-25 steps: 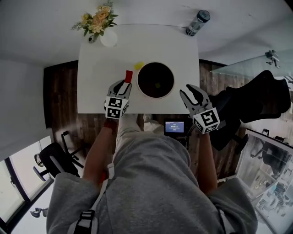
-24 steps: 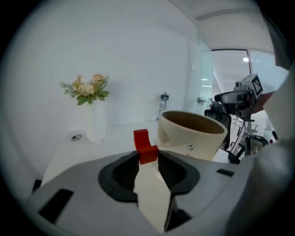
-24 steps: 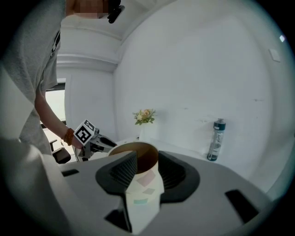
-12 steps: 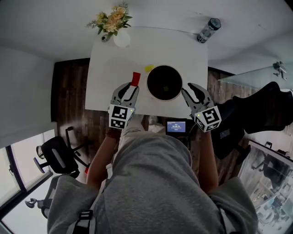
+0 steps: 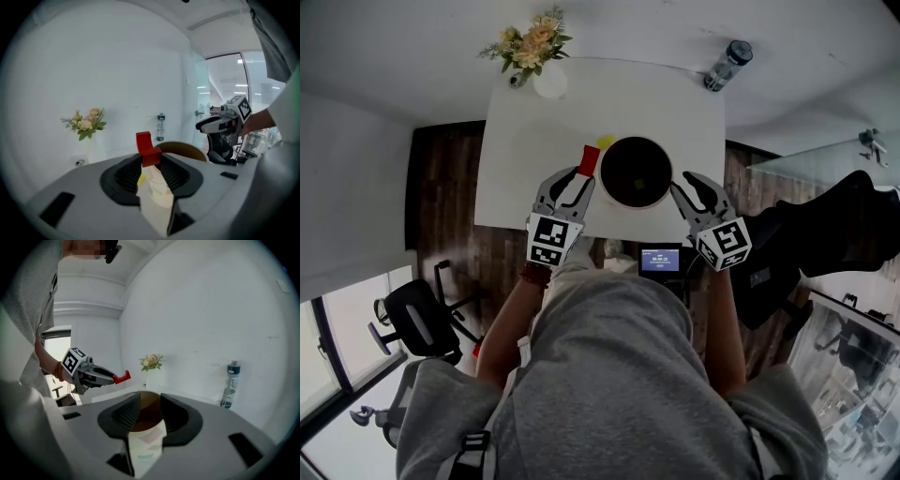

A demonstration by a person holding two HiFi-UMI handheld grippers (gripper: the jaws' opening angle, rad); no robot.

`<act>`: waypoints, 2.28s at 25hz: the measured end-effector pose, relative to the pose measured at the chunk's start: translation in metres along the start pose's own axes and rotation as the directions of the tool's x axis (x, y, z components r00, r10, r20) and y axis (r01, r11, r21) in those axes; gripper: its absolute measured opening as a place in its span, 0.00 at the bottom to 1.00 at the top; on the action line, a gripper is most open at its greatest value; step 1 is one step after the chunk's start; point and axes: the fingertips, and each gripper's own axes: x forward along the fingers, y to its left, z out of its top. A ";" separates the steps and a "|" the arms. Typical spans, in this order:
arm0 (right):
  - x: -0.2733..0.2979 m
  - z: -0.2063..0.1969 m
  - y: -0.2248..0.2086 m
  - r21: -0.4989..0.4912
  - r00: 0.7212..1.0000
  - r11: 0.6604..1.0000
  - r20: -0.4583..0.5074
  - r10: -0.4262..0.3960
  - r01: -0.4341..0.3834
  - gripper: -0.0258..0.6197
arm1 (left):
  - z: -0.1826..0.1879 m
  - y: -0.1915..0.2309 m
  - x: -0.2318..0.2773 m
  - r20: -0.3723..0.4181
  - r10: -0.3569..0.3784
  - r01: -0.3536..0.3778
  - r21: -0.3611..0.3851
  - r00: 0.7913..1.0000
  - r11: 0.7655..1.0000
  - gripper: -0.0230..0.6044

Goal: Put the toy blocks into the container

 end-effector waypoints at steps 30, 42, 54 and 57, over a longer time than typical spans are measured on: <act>0.001 -0.006 0.009 0.017 1.000 1.000 -0.024 -0.009 0.009 0.25 | -0.002 -0.048 0.036 -0.049 -0.168 0.171 0.063 0.985 0.983 0.25; 0.002 0.009 0.004 0.059 0.993 0.992 -0.046 -0.107 0.110 0.25 | 0.002 0.031 0.040 -0.013 -0.111 0.111 0.061 0.994 0.992 0.25; -0.005 0.009 0.013 0.133 0.939 0.933 -0.129 -0.319 0.336 0.25 | -0.061 0.073 0.098 -0.179 -0.317 0.351 0.218 0.932 0.911 0.26; -0.005 0.011 0.023 0.150 0.921 0.912 -0.146 -0.362 0.382 0.25 | -0.079 0.069 0.115 -0.233 -0.377 0.433 0.275 0.896 0.859 0.26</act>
